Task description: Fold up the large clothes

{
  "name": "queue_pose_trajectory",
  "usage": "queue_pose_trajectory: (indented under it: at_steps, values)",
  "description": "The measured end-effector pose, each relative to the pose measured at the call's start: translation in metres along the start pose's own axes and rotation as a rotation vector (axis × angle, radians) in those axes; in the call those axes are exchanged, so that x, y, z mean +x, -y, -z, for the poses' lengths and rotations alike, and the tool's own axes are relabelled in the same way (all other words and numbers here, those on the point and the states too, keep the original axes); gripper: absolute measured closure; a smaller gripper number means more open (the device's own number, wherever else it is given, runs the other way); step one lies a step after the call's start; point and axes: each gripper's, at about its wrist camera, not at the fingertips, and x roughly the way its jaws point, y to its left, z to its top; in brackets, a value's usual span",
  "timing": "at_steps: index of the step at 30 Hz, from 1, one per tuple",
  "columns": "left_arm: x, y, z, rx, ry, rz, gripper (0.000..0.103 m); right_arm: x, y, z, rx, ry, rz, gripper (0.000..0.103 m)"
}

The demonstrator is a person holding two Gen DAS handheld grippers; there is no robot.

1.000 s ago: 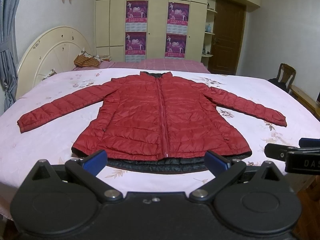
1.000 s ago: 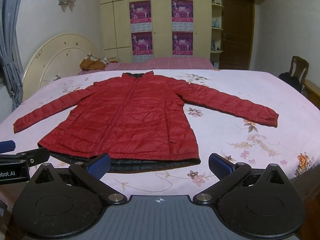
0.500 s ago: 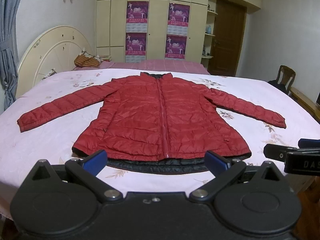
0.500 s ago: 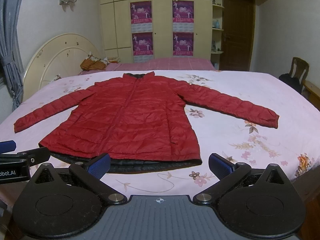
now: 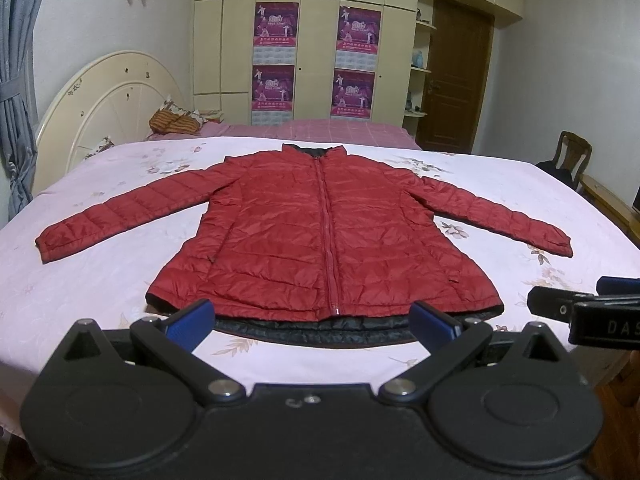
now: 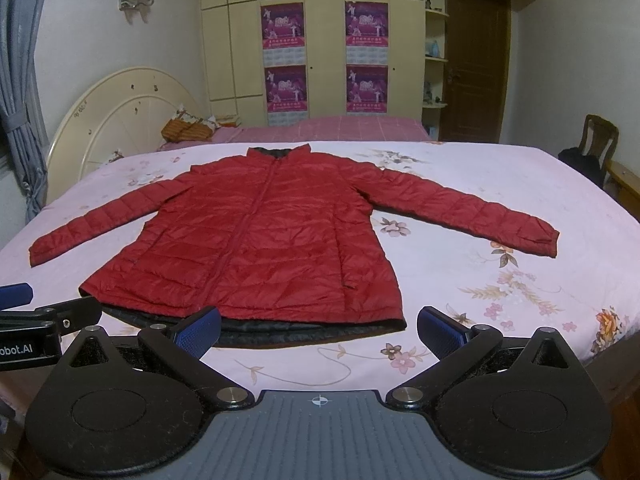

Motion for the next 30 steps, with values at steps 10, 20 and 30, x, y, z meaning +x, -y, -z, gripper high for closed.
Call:
queue_pose_trajectory:
  at_steps: [10, 20, 30]
  values:
    - [0.000, 0.000, 0.000, -0.001, 0.000, -0.001, 0.000, 0.000, 0.000, 0.000, 0.000, 0.000, 0.000, 0.000]
    - [-0.001, -0.004, 0.002, -0.011, -0.003, 0.005, 0.000, 0.000, -0.004, 0.000, -0.010, -0.003, 0.003, 0.000]
    - [-0.002, -0.010, 0.004, -0.026, -0.006, 0.012, 0.000, 0.001, -0.005, 0.001, -0.018, -0.009, 0.006, 0.000]
